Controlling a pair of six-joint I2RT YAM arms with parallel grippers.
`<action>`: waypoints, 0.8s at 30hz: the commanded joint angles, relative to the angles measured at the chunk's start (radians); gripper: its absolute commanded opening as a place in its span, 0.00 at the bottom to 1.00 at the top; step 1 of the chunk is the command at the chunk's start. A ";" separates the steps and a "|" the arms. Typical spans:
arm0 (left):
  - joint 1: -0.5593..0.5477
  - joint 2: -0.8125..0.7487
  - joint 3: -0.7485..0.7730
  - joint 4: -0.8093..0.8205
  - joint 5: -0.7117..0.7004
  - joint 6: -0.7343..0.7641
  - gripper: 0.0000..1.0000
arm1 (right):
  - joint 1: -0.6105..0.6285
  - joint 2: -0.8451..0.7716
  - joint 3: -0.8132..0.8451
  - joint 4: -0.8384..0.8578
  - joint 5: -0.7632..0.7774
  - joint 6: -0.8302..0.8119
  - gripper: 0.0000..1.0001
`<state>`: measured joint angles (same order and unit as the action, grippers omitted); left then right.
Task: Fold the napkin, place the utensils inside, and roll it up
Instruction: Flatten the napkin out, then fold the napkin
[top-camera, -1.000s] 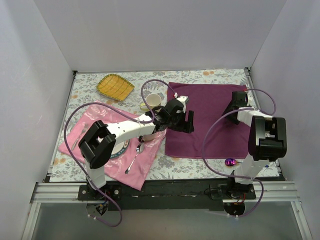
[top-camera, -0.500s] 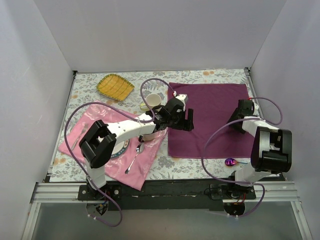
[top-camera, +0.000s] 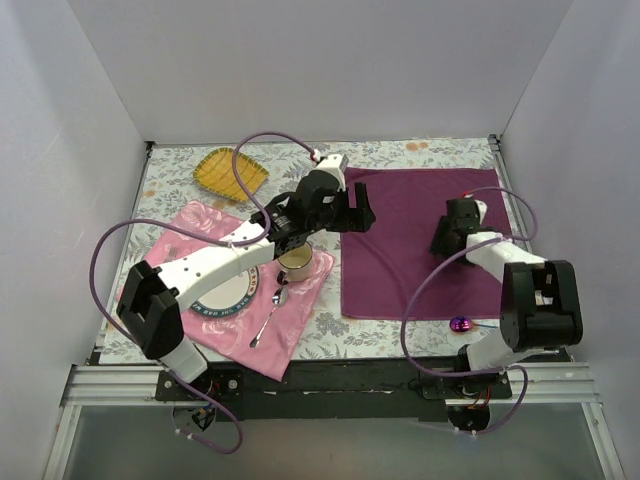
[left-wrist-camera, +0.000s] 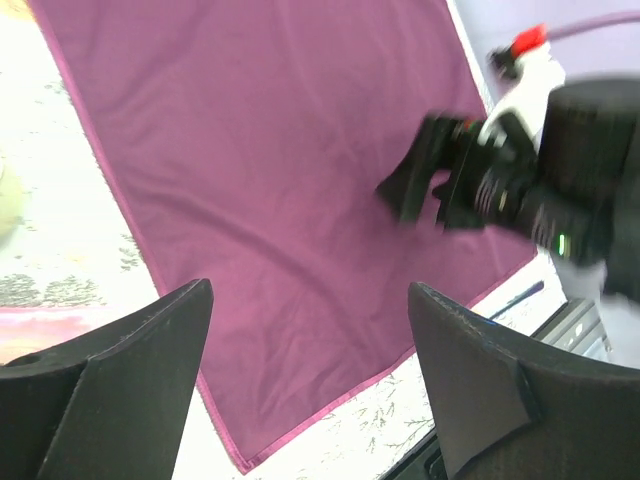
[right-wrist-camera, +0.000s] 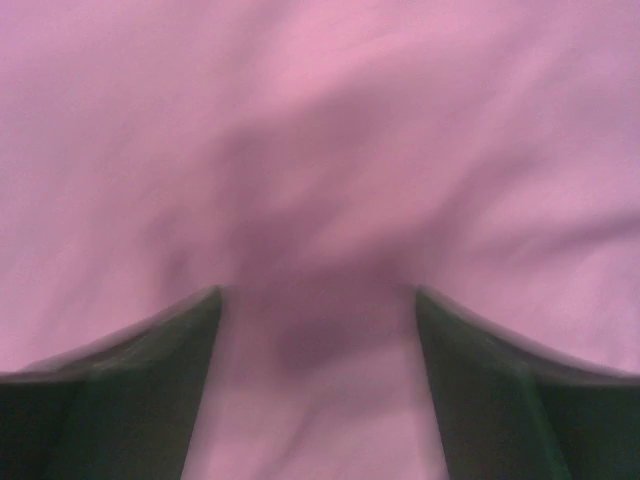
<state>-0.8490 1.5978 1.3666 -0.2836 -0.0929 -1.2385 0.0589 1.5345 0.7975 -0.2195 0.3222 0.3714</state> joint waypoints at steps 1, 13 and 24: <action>0.031 -0.111 0.020 -0.038 -0.042 -0.001 0.79 | 0.255 -0.172 0.029 -0.165 0.080 0.003 0.99; 0.142 -0.298 -0.004 -0.120 -0.125 -0.009 0.81 | 0.890 -0.168 0.074 -0.250 -0.032 -0.239 0.55; 0.154 -0.358 -0.052 -0.123 -0.113 -0.006 0.82 | 1.088 0.094 0.218 -0.303 -0.051 -0.321 0.66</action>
<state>-0.7021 1.2785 1.3342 -0.3893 -0.1993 -1.2533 1.1019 1.5517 0.9287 -0.4801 0.2447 0.0971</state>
